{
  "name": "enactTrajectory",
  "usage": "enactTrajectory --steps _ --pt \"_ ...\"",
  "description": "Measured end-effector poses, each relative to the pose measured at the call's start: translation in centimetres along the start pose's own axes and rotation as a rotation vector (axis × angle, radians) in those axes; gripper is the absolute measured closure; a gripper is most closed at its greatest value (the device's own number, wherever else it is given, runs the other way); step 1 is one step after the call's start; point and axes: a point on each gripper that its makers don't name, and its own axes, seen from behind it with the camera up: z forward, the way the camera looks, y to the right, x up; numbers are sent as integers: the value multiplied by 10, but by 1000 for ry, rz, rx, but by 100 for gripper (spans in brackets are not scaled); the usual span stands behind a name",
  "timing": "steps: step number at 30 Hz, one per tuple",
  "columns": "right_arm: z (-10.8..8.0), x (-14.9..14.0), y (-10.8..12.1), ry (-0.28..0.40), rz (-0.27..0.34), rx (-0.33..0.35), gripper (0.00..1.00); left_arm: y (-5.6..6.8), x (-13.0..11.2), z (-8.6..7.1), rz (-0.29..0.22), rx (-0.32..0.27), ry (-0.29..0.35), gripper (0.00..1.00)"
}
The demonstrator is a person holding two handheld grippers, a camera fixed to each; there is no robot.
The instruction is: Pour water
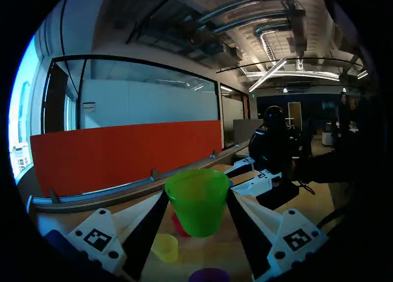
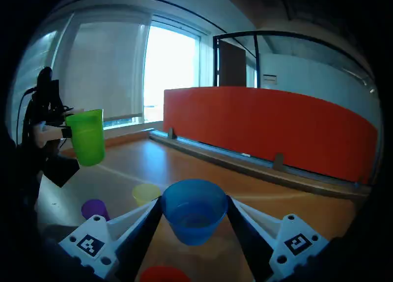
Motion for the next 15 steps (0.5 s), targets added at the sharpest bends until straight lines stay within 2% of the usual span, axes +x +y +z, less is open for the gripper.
enactTrajectory --steps 15 --pt "-3 33 -4 90 -37 -1 8 -1 1 -1 -4 1 2 15"
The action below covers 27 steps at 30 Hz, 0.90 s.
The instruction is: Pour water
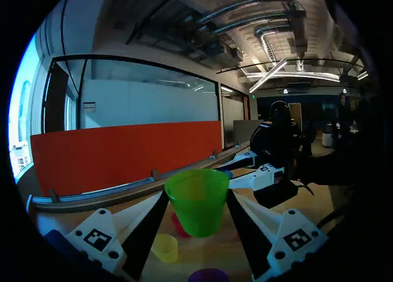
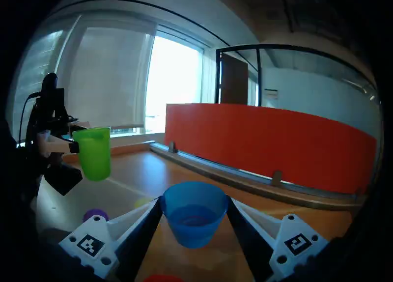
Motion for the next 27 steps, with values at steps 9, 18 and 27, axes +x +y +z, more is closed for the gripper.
enactTrajectory --steps 9,18,27 --pt "0 14 -4 36 -5 4 8 0 -1 1 -2 -2 -1 15" --pt "-3 24 -5 67 -7 10 8 1 -2 1 -1 -3 -3 15" --pt "-6 34 -7 101 1 19 8 1 -1 0 -3 -2 0 15"
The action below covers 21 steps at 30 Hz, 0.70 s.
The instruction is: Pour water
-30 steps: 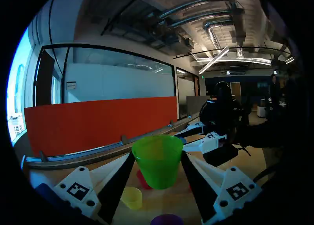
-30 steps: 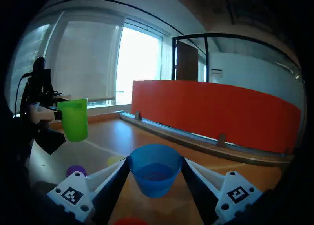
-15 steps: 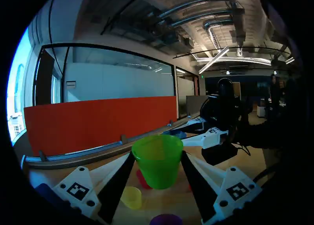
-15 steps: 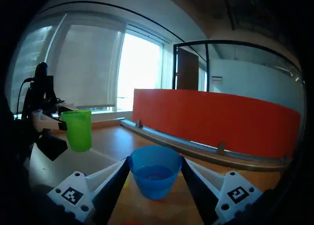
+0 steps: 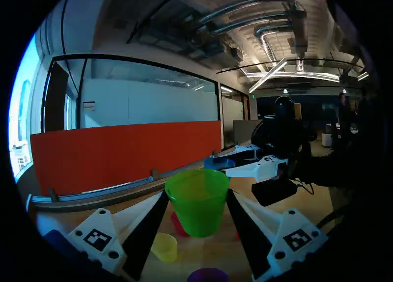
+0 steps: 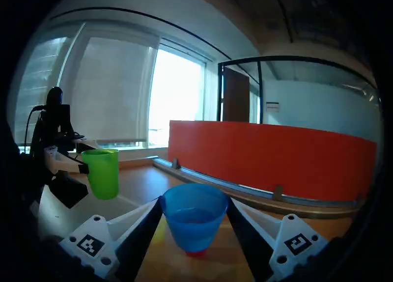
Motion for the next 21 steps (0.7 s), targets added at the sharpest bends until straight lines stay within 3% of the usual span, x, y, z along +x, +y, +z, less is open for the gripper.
enactTrajectory --steps 21 --pt "-2 17 -2 52 6 15 8 -2 1 -2 -4 6 4 15"
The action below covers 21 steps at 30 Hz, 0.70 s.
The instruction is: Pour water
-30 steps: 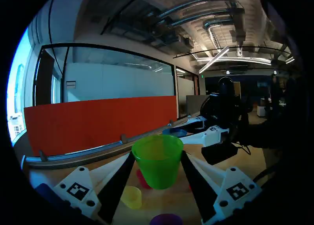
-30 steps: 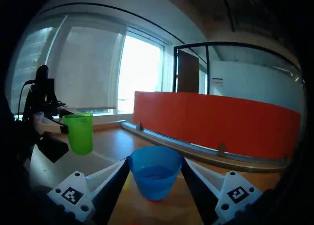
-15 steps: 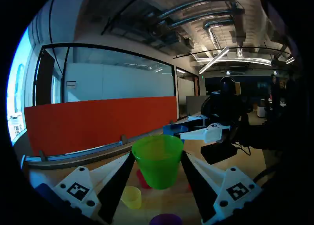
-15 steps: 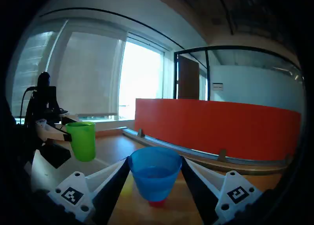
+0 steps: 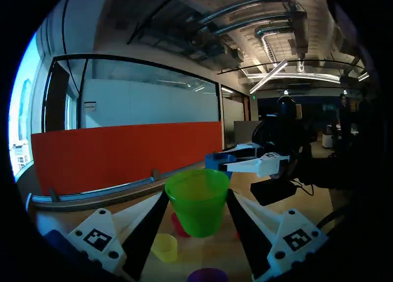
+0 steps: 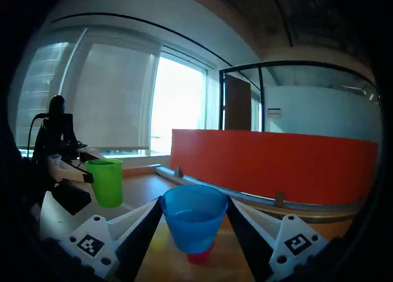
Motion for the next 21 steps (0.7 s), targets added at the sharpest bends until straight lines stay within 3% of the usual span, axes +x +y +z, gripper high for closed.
enactTrajectory --steps 21 --pt "-4 0 -16 -37 -4 29 9 -2 -5 -6 -17 11 -2 15"
